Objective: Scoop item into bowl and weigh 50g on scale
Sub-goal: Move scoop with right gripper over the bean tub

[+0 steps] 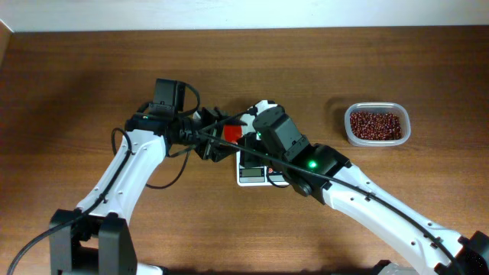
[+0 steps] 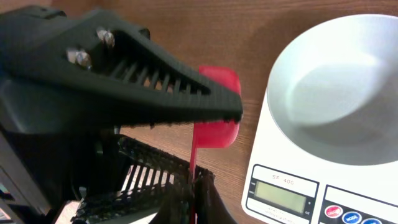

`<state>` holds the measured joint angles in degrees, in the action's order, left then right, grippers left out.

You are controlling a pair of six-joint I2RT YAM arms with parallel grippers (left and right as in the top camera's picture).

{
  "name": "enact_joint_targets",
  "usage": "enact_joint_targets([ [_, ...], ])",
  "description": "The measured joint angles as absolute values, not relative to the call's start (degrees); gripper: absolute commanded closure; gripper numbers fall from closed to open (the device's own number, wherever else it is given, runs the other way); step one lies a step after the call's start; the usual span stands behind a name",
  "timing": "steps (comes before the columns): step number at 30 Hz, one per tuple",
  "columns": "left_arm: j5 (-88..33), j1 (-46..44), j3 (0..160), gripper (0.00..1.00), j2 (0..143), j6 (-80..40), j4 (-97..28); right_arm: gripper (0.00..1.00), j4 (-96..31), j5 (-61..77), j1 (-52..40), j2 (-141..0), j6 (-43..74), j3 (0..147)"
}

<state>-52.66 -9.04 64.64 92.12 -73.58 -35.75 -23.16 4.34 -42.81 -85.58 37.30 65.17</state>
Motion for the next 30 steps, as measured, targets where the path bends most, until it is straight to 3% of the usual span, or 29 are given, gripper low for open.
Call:
enact_joint_targets([
  [2, -52.69, -9.04, 64.64, 0.12, 92.12, -70.87, -33.28, 0.96, -25.06, 4.6, -42.81, -85.58, 35.59, 65.67],
  [8, -53.3, -9.34, 64.69, 0.02, 92.12, -51.62, -21.58, 0.96, -54.41, 5.63, -37.1, -86.35, 27.83, 85.8],
  [11, -53.1, -9.34, 64.75, 0.01, 92.12, -43.11, -19.0, 0.96, -65.84, 6.02, -29.95, -86.3, 22.72, 93.78],
  [18, -51.05, -9.34, 64.75, 0.01, 92.12, -24.16, -18.63, 0.96, -80.44, 6.02, -7.53, -87.37, 13.26, 97.17],
  [22, -41.21, -9.34, 68.93, 0.01, 92.12, -16.21, -28.05, 0.96, -91.66, 5.61, 1.83, -99.79, 8.1, 110.19],
  [26, -20.38, -9.37, 75.24, 0.01, 92.03, -11.31, -37.1, 0.96, -91.94, 2.94, 4.38, -112.46, 4.8, 115.87],
  [30, -11.33, -9.37, 75.24, 0.01, 92.03, -10.22, -38.24, 0.96, -90.83, 1.39, 4.69, -119.09, 1.45, 116.05],
])
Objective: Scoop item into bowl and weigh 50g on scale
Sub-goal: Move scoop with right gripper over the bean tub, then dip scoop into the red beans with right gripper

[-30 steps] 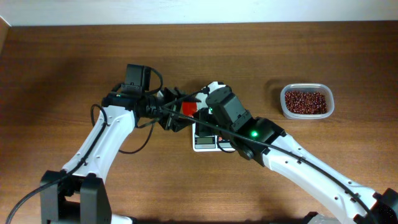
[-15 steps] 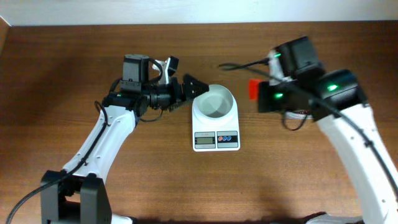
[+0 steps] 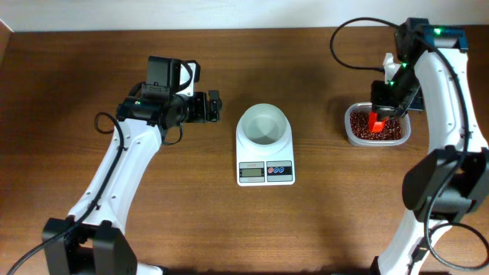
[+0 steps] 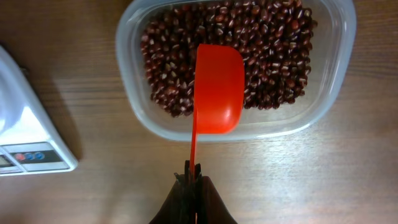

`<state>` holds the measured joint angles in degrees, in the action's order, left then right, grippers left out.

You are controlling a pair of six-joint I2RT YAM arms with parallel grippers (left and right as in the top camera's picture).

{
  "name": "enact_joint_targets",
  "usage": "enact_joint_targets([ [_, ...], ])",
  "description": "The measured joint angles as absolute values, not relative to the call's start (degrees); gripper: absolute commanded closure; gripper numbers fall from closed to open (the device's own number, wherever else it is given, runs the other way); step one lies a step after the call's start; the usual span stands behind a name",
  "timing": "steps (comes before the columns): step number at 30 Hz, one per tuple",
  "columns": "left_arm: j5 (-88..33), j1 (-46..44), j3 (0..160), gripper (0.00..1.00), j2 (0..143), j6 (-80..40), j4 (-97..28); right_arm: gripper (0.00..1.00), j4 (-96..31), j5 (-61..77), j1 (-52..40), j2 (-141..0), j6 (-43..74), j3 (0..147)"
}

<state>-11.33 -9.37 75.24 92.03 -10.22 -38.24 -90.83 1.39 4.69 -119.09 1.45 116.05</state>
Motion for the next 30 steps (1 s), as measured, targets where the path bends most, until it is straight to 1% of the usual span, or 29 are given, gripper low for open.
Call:
enact_joint_targets([
  [7, -7.03, -9.37, 75.24, 0.01, 92.03, -10.04, -38.39, 0.96, -88.07, -0.54, 4.69, -121.19, -0.08, 116.05],
  [12, -6.98, -9.37, 75.24, 0.01, 92.03, -10.04, -39.48, 0.96, -86.91, -1.72, 4.69, -121.21, -0.21, 116.03],
  [19, -6.98, -9.37, 75.24, 0.01, 92.03, -10.04, -39.97, 0.96, -89.03, -1.69, 4.69, -121.21, 0.99, 115.59],
  [25, -6.98, -9.37, 75.24, 0.01, 92.03, -10.04, -40.4, 0.96, -85.47, -1.72, 4.69, -121.25, 1.52, 112.9],
  [27, -6.98, -9.37, 75.24, 0.01, 92.03, -10.04, -40.58, 0.83, -85.3, -2.24, 4.69, -121.25, 1.74, 112.84],
  [28, -6.96, -9.37, 75.24, 0.01, 92.03, -10.04, -40.56, 0.82, -84.99, -2.46, 4.69, -121.25, 1.54, 112.57],
  [30, -6.96, -9.37, 75.24, 0.01, 92.03, -10.04, -40.58, 0.71, -83.68, -2.59, 4.69, -121.25, 1.54, 111.44],
])
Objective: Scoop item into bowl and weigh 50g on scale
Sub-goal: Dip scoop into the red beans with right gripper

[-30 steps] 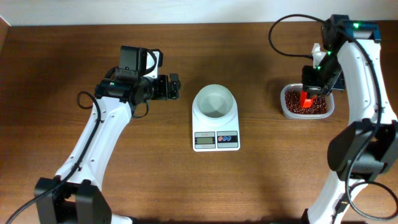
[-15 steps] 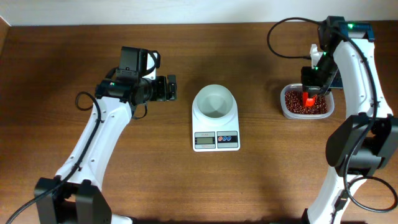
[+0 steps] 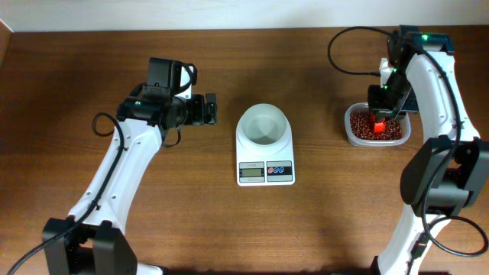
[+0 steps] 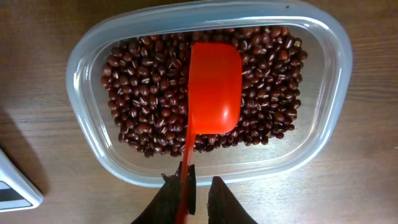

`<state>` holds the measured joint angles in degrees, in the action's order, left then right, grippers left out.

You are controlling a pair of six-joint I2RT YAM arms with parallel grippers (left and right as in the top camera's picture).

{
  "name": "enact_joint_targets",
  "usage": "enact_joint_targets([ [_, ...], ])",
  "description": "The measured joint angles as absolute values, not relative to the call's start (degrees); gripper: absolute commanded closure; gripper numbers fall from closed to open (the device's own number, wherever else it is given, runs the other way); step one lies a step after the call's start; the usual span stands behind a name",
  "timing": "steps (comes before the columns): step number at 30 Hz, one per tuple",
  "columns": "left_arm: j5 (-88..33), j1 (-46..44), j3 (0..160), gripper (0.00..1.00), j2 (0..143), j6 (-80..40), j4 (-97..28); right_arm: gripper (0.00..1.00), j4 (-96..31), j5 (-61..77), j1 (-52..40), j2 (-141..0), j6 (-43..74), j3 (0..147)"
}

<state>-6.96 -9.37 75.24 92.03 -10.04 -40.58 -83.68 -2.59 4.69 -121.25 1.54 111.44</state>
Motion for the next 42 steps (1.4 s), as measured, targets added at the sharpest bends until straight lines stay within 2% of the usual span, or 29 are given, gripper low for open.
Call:
enact_joint_targets([
  [1, -6.96, -9.37, 75.24, 0.01, 92.03, -10.04, -40.6, 0.6, -83.31, -2.79, 4.69, -121.25, 1.54, 111.13],
  [4, -6.98, -9.37, 75.24, 0.01, 92.03, -10.04, -40.58, 0.41, -82.46, -3.07, 4.69, -121.25, 1.61, 111.0],
  [6, -6.98, -9.37, 75.24, 0.01, 92.03, -10.04, -40.6, 0.37, -82.15, -3.25, 4.69, -121.25, 1.61, 110.98],
  [7, -6.96, -9.37, 75.24, 0.01, 92.03, -10.04, -40.58, 0.36, -82.15, -3.6, 4.69, -121.25, 1.58, 110.98],
  [9, -6.96, -9.37, 75.24, 0.01, 92.03, -10.04, -40.6, 0.43, -84.03, -3.57, 4.8, -121.45, 1.5, 112.05],
  [12, -6.96, -9.37, 75.24, 0.01, 92.03, -10.04, -40.6, 0.41, -91.39, -1.34, 4.93, -122.13, 1.52, 119.22],
  [15, -6.79, -9.37, 75.24, 0.01, 92.03, -10.04, -40.6, 0.31, -95.48, -0.01, 4.95, -118.54, 2.0, 125.95],
  [20, -6.76, -9.37, 75.24, 0.01, 92.03, -10.04, -40.66, 0.29, -94.17, -1.04, 3.36, -105.6, 5.98, 126.02],
  [22, -6.76, -9.37, 75.24, 0.01, 92.03, -10.04, -40.38, 0.27, -91.22, -6.39, -1.69, -101.36, 10.15, 122.15],
  [26, -5.91, -9.37, 75.24, 0.01, 92.03, -10.02, -39.68, 0.21, -77.08, -18.24, -11.33, -95.33, 18.15, 101.21],
  [31, -4.99, -9.37, 75.24, 0.01, 92.03, -10.04, -39.68, 0.24, -60.38, -15.33, -3.86, -94.24, 15.29, 84.03],
  [34, -4.64, -9.37, 75.24, 0.01, 92.03, -10.04, -39.66, 0.27, -55.16, -7.84, 1.54, -93.91, 9.32, 79.53],
  [37, -4.43, -9.37, 75.24, 0.01, 92.03, -10.02, -39.48, 0.3, -53.06, -4.99, 2.04, -93.91, 6.98, 76.77],
  [41, -4.43, -9.37, 75.24, 0.01, 92.03, -10.04, -39.4, 0.46, -48.66, -4.34, 2.0, -93.86, 3.99, 73.49],
  [42, -4.4, -9.37, 75.24, 0.01, 92.03, -10.04, -39.44, 0.53, -46.81, -4.16, 2.0, -93.86, 2.28, 72.03],
])
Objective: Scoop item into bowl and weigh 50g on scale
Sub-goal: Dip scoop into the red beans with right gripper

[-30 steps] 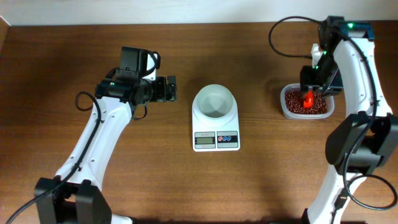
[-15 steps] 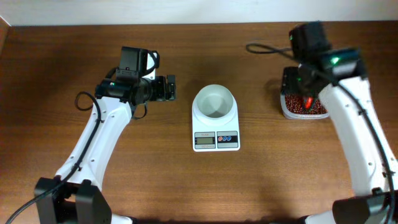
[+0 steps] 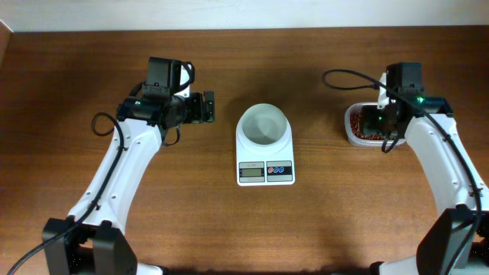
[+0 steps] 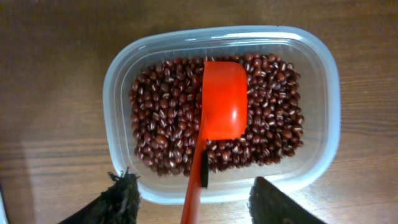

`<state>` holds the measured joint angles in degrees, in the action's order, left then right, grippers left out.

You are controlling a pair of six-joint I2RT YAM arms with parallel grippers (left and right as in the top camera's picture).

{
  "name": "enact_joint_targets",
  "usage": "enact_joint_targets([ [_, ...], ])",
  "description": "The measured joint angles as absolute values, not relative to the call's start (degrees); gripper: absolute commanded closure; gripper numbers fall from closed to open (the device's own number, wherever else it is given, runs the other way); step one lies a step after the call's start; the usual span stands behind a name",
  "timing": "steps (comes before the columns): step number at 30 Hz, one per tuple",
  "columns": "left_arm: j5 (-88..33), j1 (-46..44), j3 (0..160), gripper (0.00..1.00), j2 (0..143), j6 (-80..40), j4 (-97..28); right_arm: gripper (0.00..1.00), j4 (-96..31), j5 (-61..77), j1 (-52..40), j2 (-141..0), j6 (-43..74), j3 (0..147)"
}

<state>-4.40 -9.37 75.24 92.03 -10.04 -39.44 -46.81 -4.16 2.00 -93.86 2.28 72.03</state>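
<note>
A clear plastic tub [image 4: 323, 134] holds red beans [image 4: 161, 124]. The red scoop [image 4: 222, 102] lies on the beans, and its handle runs out over the tub's near rim. My right gripper [image 4: 194, 186] is open, with its fingers [image 4: 121, 200] wide on either side of the handle and not touching it. From overhead, the right gripper [image 3: 380, 122] covers part of the tub [image 3: 353, 126]. An empty white bowl [image 3: 264, 124] sits on the white scale [image 3: 265, 169]. The left gripper [image 3: 208, 108] hovers left of the scale, open and empty.
Brown wooden table [image 3: 252, 229] all round. The scale sits mid-table between the two arms. The bean tub stands at the right. A cable [image 3: 348, 74] loops from the right arm above the tub.
The right gripper, which was closed around the scoop's handle, is now wide open and the scoop rests free in the beans. The right arm's wrist now sits on the near side of the tub.
Both grippers met beside the scale with the red scoop between them. Then the left gripper was back at the left, empty, and the right held the scoop over the bean tub. The scoop then sat on the beans, and now lies there released.
</note>
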Motion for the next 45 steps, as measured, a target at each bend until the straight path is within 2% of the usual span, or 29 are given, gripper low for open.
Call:
enact_joint_targets([
  [2, -4.43, -9.37, 75.24, 0.01, 92.03, -10.04, -39.42, 0.57, -46.06, -4.14, 2.0, -93.86, 0.43, 71.55],
  [6, -4.43, -9.37, 75.24, 0.01, 92.03, -10.02, -39.44, 0.77, -45.76, -6.2, 2.0, -93.86, -1.93, 71.53],
  [17, -4.43, -9.37, 75.24, 0.01, 92.03, -10.04, -39.44, 0.78, -42.09, -6.81, 2.0, -93.86, -2.17, 70.0],
  [18, -4.43, -9.37, 75.24, 0.01, 92.03, -10.04, -39.44, 0.84, -41.3, -6.81, 2.0, -93.86, -2.15, 69.97],
  [19, -4.43, -9.37, 75.24, 0.01, 92.03, -10.04, -39.44, 0.93, -40.71, -6.81, 2.0, -93.86, -2.17, 69.95],
  [20, -4.43, -9.37, 75.24, 0.01, 92.03, -10.02, -39.46, 0.96, -39.83, -6.87, 2.0, -93.86, -2.17, 69.93],
  [22, -4.43, -9.37, 75.24, 0.01, 92.03, -10.04, -39.46, 0.93, -38.48, -7.64, 2.0, -93.86, -2.33, 69.93],
  [23, -4.43, -9.37, 75.24, 0.01, 92.03, -10.02, -39.48, 0.77, -38.13, -7.86, 2.0, -93.86, -2.33, 69.93],
  [26, -4.43, -9.37, 75.24, 0.01, 92.03, -10.02, -39.44, 0.56, -35.77, -9.41, 2.0, -93.86, -2.79, 69.89],
  [28, -4.43, -9.37, 75.24, 0.01, 92.03, -10.02, -39.44, 0.48, -35.7, -9.89, 2.0, -93.86, -2.81, 69.89],
  [33, -4.43, -9.37, 75.24, 0.01, 92.03, -10.02, -39.46, 0.47, -40.36, -10.22, 2.0, -93.86, -3.01, 69.84],
  [35, -4.43, -9.37, 75.24, 0.01, 92.03, -10.04, -39.46, 0.5, -41.78, -9.56, 2.0, -93.86, -3.01, 69.84],
  [37, -4.43, -9.37, 75.24, 0.01, 92.03, -10.02, -39.46, 0.67, -41.76, -8.91, 2.0, -93.86, -2.96, 69.84],
  [41, -4.43, -9.37, 75.24, 0.01, 92.03, -10.04, -39.48, 0.83, -41.76, -8.62, 2.0, -93.86, -2.81, 69.84],
  [45, -4.43, -9.37, 75.24, 0.01, 92.03, -10.04, -39.7, 0.79, -40.51, -8.49, 2.0, -94.02, -2.94, 69.82],
])
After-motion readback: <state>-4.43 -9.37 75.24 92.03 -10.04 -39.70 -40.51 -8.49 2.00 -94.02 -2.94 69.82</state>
